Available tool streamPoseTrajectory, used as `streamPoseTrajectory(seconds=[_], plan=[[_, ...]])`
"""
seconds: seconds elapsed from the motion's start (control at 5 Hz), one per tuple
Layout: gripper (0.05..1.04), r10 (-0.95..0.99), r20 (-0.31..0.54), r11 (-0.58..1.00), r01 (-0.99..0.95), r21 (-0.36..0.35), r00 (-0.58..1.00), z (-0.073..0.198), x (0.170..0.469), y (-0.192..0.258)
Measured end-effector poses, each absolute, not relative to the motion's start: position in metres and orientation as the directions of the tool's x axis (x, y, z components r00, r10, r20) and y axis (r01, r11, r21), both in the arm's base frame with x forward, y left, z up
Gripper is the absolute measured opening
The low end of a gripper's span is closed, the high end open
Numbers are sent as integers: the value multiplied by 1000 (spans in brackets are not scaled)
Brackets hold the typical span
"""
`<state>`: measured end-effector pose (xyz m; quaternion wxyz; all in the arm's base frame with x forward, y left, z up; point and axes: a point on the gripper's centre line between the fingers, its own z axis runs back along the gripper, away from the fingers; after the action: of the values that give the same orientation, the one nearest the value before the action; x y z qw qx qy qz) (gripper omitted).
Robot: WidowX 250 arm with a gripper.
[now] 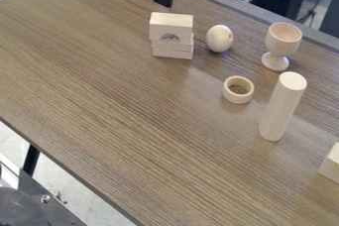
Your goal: Remove the arch from the rectangle block with the red stain
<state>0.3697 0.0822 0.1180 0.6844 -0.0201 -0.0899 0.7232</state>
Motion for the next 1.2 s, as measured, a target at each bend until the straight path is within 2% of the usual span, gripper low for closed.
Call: streamPoseTrajectory(seconds=[0.2,0.8,1.2], plan=[[1001,995,86,-49,-992,-116,-59,103,367,81],[1001,966,64,-241,-964,-116,-249,85,378,85],[1001,930,47,-358,-929,-90,-363,84,379,94]])
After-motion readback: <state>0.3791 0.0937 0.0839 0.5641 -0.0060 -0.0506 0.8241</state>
